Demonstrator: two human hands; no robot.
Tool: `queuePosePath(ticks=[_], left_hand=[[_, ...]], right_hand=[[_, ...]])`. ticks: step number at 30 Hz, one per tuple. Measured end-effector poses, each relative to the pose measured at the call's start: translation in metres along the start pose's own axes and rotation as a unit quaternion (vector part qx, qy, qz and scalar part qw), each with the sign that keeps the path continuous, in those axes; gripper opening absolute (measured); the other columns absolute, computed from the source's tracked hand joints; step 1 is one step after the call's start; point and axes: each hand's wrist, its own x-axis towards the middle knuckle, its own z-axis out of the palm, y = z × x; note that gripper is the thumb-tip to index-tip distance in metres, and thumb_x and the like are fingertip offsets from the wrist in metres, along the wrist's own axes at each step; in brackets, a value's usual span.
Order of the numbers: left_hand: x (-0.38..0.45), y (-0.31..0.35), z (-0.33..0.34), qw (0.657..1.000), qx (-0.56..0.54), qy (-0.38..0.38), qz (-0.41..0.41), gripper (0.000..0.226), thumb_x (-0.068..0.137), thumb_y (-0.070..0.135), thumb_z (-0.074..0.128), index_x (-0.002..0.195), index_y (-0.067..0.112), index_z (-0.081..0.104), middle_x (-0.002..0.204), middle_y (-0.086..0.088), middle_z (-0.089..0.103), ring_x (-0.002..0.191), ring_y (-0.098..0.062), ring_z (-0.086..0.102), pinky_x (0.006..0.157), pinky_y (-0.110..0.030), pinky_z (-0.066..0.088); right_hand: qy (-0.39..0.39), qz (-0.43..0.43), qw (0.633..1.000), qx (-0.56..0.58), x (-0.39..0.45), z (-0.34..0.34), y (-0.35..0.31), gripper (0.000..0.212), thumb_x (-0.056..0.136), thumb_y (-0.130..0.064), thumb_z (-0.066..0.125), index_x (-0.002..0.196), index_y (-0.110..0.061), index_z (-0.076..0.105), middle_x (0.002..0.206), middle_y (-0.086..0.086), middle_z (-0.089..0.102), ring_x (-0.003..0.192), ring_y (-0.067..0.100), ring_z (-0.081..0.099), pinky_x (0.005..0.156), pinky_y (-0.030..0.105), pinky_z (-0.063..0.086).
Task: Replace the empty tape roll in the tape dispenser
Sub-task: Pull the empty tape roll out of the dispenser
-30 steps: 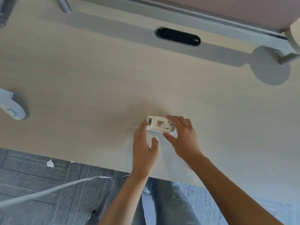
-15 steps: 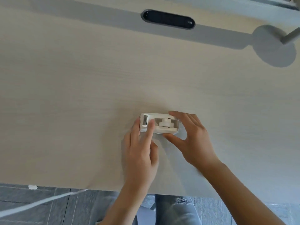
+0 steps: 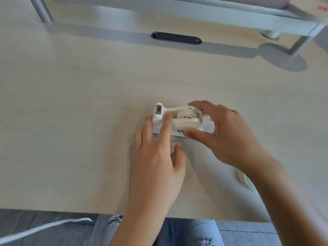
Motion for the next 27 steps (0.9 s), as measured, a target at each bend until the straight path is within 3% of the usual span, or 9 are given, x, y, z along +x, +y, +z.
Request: queuePosePath(ticks=[4,10,12,15,19,24,27], left_hand=[[-0.023,0.002,0.005,0.999,0.034,0.008,0.028,0.074,0.089,0.022,0.051,0.159,0.024,0.028,0.161,-0.016,0.036,0.137,-0.04,0.039,0.108,-0.048,0.043],[-0.046,0.014,-0.001,0.995,0.094,0.007,0.032,0.076,0.09,0.026,0.052,0.161,0.023,0.024,0.159,-0.025,0.036,0.136,-0.042,0.042,0.106,-0.047,0.043],[-0.046,0.015,-0.001,0.994,0.102,0.017,0.031,0.076,0.09,0.028,0.052,0.16,0.023,0.025,0.158,-0.026,0.037,0.137,-0.042,0.042,0.105,-0.048,0.044],[-0.045,0.014,0.0,0.994,0.105,0.024,0.032,0.076,0.09,0.029,0.052,0.16,0.023,0.025,0.159,-0.025,0.035,0.14,-0.041,0.04,0.106,-0.048,0.044],[-0.046,0.015,-0.002,0.994,0.102,0.018,0.031,0.076,0.089,0.027,0.051,0.16,0.023,0.025,0.16,-0.023,0.035,0.144,-0.04,0.037,0.106,-0.047,0.044],[-0.045,0.016,-0.001,0.994,0.098,0.026,0.026,0.076,0.087,0.026,0.053,0.159,0.024,0.029,0.158,-0.022,0.039,0.144,-0.039,0.039,0.106,-0.048,0.045],[-0.045,0.015,0.0,0.995,0.097,0.023,0.026,0.076,0.088,0.028,0.051,0.16,0.024,0.027,0.16,-0.022,0.037,0.144,-0.039,0.038,0.108,-0.048,0.043]], right_hand=[[0.025,-0.015,0.999,-0.014,-0.025,0.005,0.001,0.058,0.086,-0.044,0.078,0.139,-0.03,0.059,0.122,-0.003,0.074,0.114,0.026,0.066,0.093,0.04,0.051],[0.024,0.006,0.998,0.059,-0.052,0.001,-0.01,0.071,0.09,-0.019,0.074,0.155,-0.024,0.045,0.153,0.0,0.052,0.139,0.019,0.051,0.114,0.027,0.036],[0.068,-0.001,0.991,0.118,-0.051,-0.004,-0.011,0.055,0.091,-0.014,0.068,0.144,-0.026,0.058,0.144,-0.005,0.06,0.132,0.013,0.055,0.114,0.036,0.044],[0.109,-0.028,0.985,0.129,-0.043,-0.008,-0.012,0.036,0.092,-0.017,0.069,0.126,-0.029,0.072,0.13,-0.005,0.066,0.12,0.012,0.061,0.106,0.035,0.049],[0.07,-0.084,0.993,0.05,-0.028,-0.01,-0.014,0.027,0.091,-0.029,0.075,0.117,-0.03,0.076,0.124,-0.002,0.062,0.119,0.013,0.059,0.105,0.032,0.047],[0.054,-0.129,0.99,0.003,-0.019,-0.017,-0.018,0.007,0.088,-0.029,0.082,0.092,-0.032,0.077,0.112,0.0,0.067,0.106,0.019,0.067,0.1,0.041,0.052],[0.064,-0.157,0.985,-0.027,-0.02,-0.023,-0.012,0.004,0.09,-0.03,0.08,0.092,-0.03,0.076,0.104,-0.005,0.069,0.094,0.007,0.064,0.088,0.03,0.051]])
